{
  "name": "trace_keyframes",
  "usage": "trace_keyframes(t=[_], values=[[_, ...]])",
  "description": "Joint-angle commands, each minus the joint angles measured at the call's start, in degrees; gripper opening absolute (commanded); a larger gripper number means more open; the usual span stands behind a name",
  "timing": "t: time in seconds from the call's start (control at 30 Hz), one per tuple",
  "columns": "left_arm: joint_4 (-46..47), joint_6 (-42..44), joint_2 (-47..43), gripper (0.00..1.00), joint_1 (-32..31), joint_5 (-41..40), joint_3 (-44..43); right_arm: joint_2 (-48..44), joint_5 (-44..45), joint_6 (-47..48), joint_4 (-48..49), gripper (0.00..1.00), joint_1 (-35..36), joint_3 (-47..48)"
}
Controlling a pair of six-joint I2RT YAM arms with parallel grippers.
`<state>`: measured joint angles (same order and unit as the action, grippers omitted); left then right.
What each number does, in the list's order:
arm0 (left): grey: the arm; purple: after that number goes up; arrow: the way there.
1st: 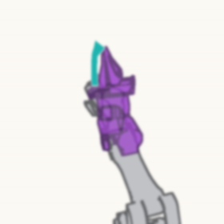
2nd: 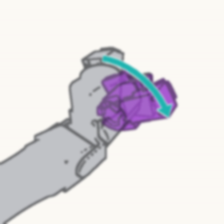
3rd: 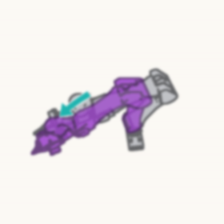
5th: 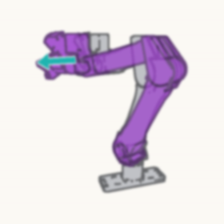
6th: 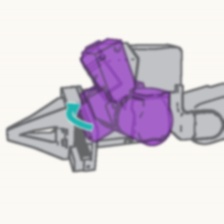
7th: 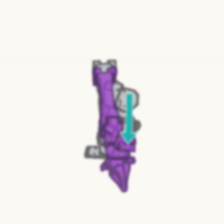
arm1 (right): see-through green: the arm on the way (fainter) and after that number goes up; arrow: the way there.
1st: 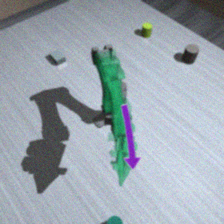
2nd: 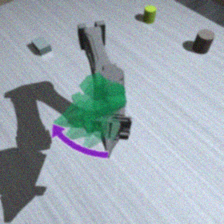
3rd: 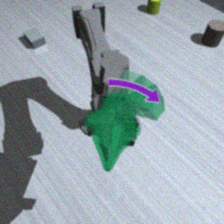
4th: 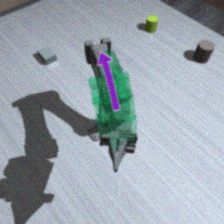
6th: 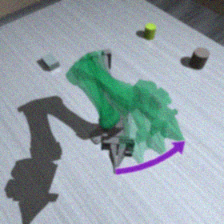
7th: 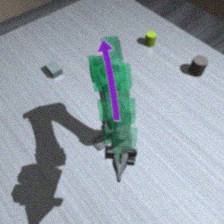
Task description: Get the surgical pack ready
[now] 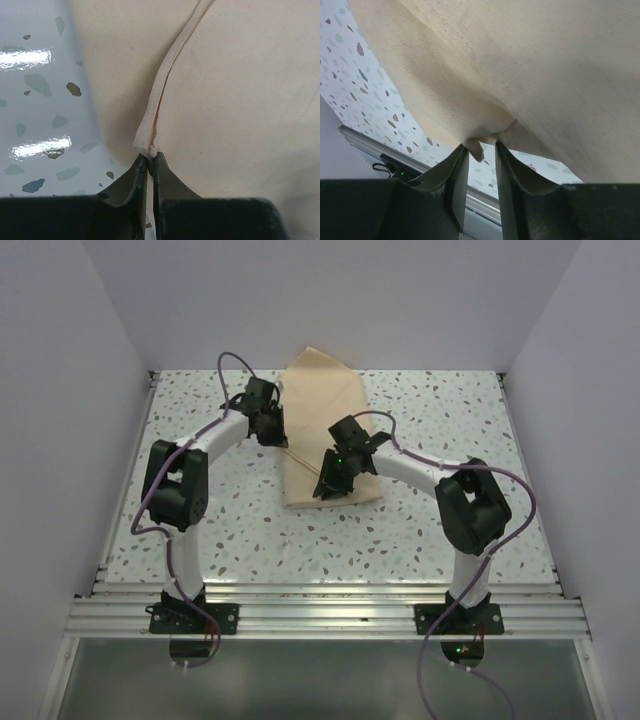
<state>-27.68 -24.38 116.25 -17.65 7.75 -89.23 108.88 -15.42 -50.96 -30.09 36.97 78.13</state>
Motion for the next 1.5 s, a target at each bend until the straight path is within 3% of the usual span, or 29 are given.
trace_keyframes(t=[0.0,0.1,0.27,0.43,0.97,1.07,1.47], values=[[2.28,2.5,-0.05,0.0,2.18,-3.27,0.29,-3.58,4.61,2.97,-5.24,0.32,-1.46,3.17],[2.46,2.67,-0.23,0.0,2.18,-3.09,0.37,-3.59,2.42,4.29,-3.76,0.38,-1.64,3.35],[2.81,2.67,-0.49,0.0,2.18,-2.92,0.46,-1.39,-0.48,5.25,-2.08,0.37,-1.9,4.57],[2.72,2.5,-0.58,0.0,2.18,-2.56,0.55,-1.92,-3.82,7.09,1.77,0.51,-1.9,4.05],[2.63,1.35,-0.84,0.0,2.18,-2.91,1.25,-1.22,-9.98,8.15,3.19,0.48,-0.67,1.85],[2.46,1.18,-1.28,0.02,2.09,-3.0,1.78,-0.34,-9.37,8.94,1.0,0.48,-0.76,2.64],[1.4,1.27,-3.66,0.29,1.74,-3.88,4.32,1.33,-10.16,8.42,1.87,0.46,-0.76,2.38]])
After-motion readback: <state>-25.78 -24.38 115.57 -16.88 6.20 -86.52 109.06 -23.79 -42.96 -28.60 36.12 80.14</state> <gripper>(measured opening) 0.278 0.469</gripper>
